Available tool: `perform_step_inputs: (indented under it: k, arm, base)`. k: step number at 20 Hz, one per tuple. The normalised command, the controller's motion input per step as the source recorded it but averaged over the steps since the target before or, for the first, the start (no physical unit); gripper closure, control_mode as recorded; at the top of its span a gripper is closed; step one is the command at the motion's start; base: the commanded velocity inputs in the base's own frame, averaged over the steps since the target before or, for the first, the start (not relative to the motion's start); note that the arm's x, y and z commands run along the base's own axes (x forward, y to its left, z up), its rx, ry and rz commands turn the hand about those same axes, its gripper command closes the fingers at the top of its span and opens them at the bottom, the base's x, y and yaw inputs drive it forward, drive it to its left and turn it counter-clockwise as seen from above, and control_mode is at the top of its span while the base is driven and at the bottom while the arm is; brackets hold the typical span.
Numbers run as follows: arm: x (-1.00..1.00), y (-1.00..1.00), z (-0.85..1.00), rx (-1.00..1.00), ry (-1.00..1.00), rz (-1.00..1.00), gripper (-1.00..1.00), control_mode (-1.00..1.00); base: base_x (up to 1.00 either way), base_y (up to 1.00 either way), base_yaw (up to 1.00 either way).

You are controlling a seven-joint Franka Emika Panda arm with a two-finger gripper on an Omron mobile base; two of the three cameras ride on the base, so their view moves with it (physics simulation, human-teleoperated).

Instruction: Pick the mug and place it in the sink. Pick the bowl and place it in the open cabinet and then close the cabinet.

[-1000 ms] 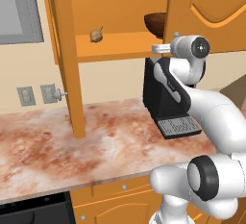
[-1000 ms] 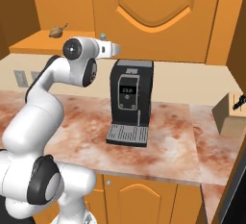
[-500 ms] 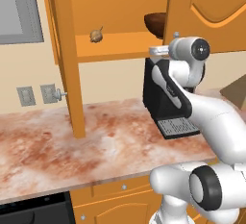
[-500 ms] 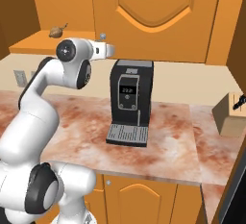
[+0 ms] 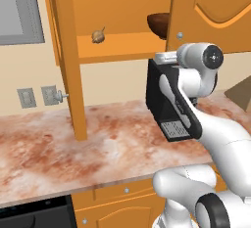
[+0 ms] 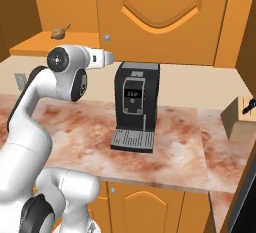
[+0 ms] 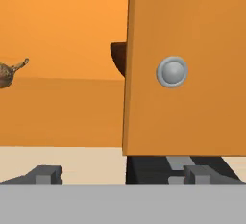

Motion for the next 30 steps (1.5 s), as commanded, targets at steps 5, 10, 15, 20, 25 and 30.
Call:
perform_step_inputs:
  k: [5,10,15,20,25,30]
  arm:
    - [-0.35,0.05,0.13,0.00,0.00,0.00,-1.00,-1.00]
    - [-0.30,0.10,0.25,0.00,0.02,0.00,-1.00,-1.00]
    - [-0.33,0.10,0.23,0.00,0.02,0.00,-1.00,-1.00]
    - [-0.41,0.10,0.14,0.00,0.02,0.00,-1.00,-1.00]
    - [-0.48,0.14,0.11,0.00,0.01,0.00,-1.00,-1.00]
    - [-0.52,0.19,0.03,-0.01,0.00,0.00,-1.00,-1.00]
  base:
    - [0.00,0.00,0.00]
    - [0.00,0.00,0.00]
    - [0.00,0.00,0.00]
    - [0.00,0.00,0.00]
    - [0.00,0.00,0.00]
    - [0.00,0.00,0.00]
